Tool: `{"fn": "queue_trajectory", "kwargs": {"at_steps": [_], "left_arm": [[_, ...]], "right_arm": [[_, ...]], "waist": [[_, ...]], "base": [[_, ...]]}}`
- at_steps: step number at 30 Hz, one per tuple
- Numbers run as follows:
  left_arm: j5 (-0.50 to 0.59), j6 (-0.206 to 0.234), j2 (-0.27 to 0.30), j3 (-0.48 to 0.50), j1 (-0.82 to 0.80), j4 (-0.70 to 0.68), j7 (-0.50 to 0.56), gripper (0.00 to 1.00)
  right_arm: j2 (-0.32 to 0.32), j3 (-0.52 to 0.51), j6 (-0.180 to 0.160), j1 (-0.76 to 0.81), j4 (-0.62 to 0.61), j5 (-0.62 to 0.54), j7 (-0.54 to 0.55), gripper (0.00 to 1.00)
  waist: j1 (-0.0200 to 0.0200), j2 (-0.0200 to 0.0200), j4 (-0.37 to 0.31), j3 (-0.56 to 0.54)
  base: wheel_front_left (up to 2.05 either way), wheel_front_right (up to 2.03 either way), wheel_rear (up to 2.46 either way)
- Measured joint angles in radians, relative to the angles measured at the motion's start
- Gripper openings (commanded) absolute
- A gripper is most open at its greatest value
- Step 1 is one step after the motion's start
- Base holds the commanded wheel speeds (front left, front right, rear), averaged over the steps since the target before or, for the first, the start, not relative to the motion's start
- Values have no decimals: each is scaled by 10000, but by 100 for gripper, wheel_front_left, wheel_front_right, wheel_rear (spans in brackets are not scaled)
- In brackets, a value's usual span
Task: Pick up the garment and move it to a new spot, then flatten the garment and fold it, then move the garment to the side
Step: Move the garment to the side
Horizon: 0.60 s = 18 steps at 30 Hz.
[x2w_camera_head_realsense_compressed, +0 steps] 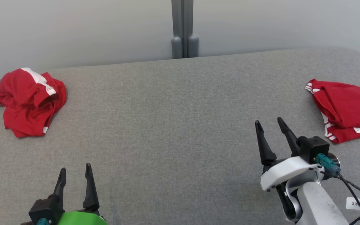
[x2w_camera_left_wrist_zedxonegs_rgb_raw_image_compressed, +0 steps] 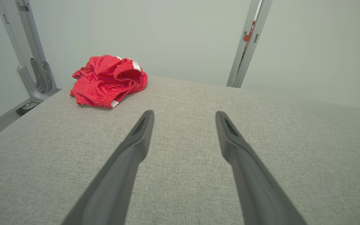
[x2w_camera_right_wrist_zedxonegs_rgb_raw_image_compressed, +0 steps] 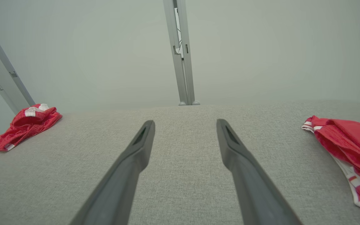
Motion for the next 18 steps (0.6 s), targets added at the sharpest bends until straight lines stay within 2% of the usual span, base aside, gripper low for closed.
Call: {"fn": "queue_trajectory", "kwargs": {"at_steps": [18], "left_arm": [[215, -128, -35, 4, 155, -79, 0, 100]], "right_arm": [[13, 343, 0, 541, -280, 334, 119, 100]], "waist": [[0, 0, 53, -237]], "base": [[0, 0, 0]]}}
